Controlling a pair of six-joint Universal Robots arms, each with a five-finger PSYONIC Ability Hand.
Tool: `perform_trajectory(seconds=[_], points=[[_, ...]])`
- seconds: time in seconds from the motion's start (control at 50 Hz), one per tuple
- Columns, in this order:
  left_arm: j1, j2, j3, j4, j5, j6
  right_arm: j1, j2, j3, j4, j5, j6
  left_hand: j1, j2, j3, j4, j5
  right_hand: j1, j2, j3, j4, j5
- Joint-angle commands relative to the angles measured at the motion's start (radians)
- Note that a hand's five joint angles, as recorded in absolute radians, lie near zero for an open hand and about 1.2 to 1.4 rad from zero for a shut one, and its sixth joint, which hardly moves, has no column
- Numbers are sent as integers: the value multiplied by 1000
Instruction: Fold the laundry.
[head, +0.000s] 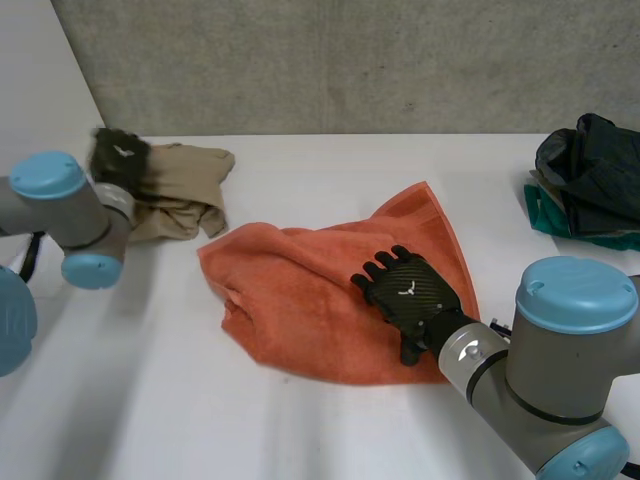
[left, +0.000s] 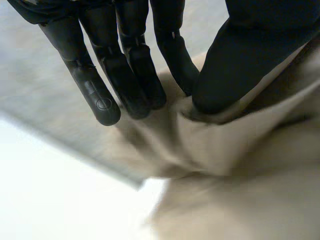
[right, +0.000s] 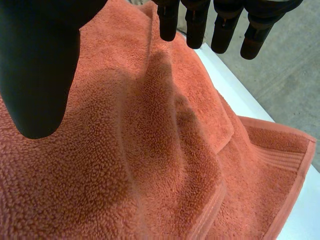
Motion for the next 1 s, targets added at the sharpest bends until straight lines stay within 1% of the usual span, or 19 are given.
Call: perform_trajectory(seconds=[0.02,0.04,0.12,0.14,0.2,0.22,0.28,0.3,0.44,0.52,0.54,0.6,0.62,0.68,0.7,0.8,0.9,0.96,1.0], points=[[80,39,43,193,-370,178,-6,-7,2,3,2,1,247,202,203,201,243,28,48,47,45,40],[80,50,28,213,-379,189,-6,-8,2,3,2,1,247,202,203,201,243,28,48,47,45,40],[69,146,-127,300,-339,184,-4,-13,0,4,2,1,247,202,203,201,243,28,48,47,45,40],[59,193,-204,328,-303,181,-4,-14,0,4,4,1,53,7,9,6,49,28,48,47,45,40],[23,250,-312,357,-232,181,-4,-14,-3,4,7,3,-722,-767,-766,-769,-726,22,42,41,39,34],[-9,273,-373,369,-186,181,-6,-14,-6,4,9,3,-849,-895,-893,-896,-853,22,42,41,39,34],[-67,301,-452,368,-139,181,-6,-16,-7,12,9,1,-947,-992,-991,-994,-951,8,27,27,24,19],[-98,321,-493,366,-125,181,-6,-19,-9,16,9,1,-950,-996,-994,-997,-954,5,24,24,21,16],[-187,451,-639,306,-120,132,-27,-83,-32,36,5,3,-924,-969,-968,-970,-928,-25,-5,-6,-8,-13],[-267,507,-690,208,-115,1,-88,-97,-84,108,-2,4,-924,-969,-968,-970,-928,-31,-11,-12,-14,-19],[-292,525,-699,155,-112,-66,-98,-97,-101,127,-4,7,-915,-961,-959,-962,-919,-31,-11,-12,-14,-19],[-325,536,-699,58,-96,-162,-124,-96,-182,218,-8,13,-912,-958,-956,-959,-916,-31,-11,-11,-14,-19],[-345,536,-692,-7,-70,-220,-128,-91,-206,251,-7,12,-912,-958,-956,-959,-916,-28,-8,-9,-11,-16],[-365,534,-679,-97,-14,-292,-159,-41,-301,407,-2,12,-898,-943,-941,-944,-901,-22,-2,-3,-5,-10],[-375,530,-672,-137,30,-324,-170,-22,-317,439,1,12,-895,-940,-938,-941,-898,-16,4,3,1,-5],[-391,499,-653,-168,125,-343,-210,9,-319,504,-14,15,-895,-940,-938,-941,-898,-13,7,6,4,-2],[-403,400,-604,-160,142,-325,-211,12,-245,477,-18,16,-877,-922,-921,-923,-881,-25,-5,-6,-8,-13],[-415,326,-557,-162,139,-282,-213,13,-211,426,-19,22,-845,-890,-889,-891,-849,-22,-2,-3,-5,-10],[-423,283,-527,-166,138,-229,-211,18,-181,374,-18,30,-752,-797,-795,-798,-755,-13,7,6,4,-2]])
